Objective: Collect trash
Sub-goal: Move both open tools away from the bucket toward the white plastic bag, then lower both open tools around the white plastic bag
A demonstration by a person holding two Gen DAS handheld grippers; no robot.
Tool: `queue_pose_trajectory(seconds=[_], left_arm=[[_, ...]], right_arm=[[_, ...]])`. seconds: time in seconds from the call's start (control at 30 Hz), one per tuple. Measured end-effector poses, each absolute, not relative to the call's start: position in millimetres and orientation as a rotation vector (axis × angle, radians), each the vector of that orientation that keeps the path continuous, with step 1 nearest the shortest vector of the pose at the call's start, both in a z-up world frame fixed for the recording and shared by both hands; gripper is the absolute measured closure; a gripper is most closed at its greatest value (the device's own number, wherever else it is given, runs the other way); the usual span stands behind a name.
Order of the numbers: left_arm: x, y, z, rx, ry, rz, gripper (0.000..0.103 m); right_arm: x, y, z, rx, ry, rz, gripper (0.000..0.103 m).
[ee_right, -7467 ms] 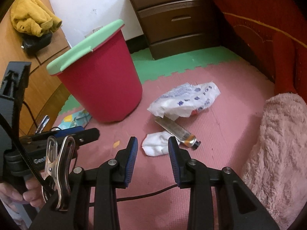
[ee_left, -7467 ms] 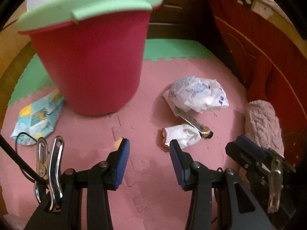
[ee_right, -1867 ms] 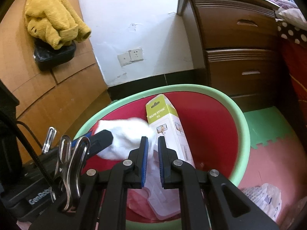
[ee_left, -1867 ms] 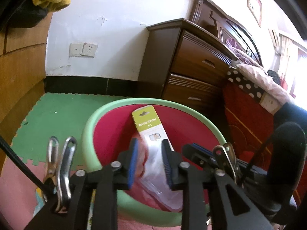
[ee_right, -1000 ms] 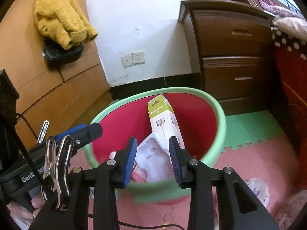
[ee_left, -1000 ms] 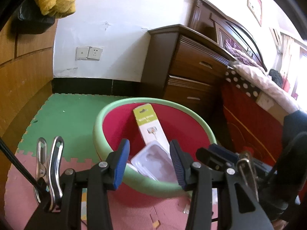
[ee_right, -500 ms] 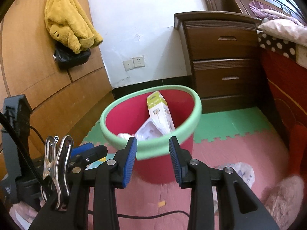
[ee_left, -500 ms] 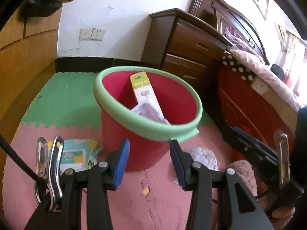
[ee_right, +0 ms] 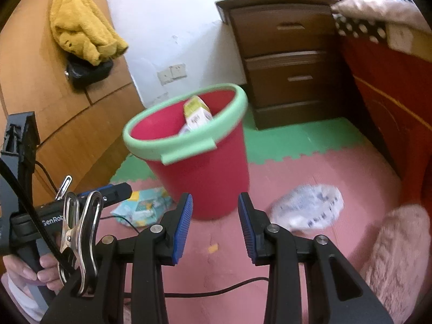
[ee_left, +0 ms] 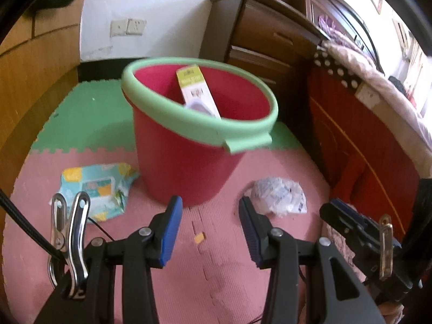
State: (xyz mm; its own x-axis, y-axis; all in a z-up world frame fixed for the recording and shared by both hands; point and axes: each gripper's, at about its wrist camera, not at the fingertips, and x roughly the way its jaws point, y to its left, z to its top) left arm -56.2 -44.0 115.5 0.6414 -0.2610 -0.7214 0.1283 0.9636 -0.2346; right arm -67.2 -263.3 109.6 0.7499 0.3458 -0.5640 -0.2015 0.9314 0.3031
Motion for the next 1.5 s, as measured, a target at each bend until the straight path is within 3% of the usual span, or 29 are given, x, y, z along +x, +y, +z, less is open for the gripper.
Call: queue_pose_trajectory(seconds=[0.37, 0.73, 1.0, 1.5], left_arm=[[-52.3, -85.3, 76.6, -0.131, 0.914, -0.26, 0.057], [-44.6, -108.7, 30.8, -0.093, 0.979, -0.272, 0.057], [-40.7, -111.0, 14.0, -0.098, 0.997, -0.281, 0.057], [-27.8, -95.6, -13.5, -0.169, 1.047, -0.274, 0.057]], right_arm=[[-64.0, -311.0, 50.8, 0.332, 0.756, 0.226, 0.067], [-44.7, -348.8, -0.4, 0.494, 0.842, 0.159, 0.06], [-35.3, -368.5, -8.4, 0.564, 0.849, 0.116, 0.048], [35.8, -380.8, -16.9, 0.603, 0.96, -0.029, 0.047]])
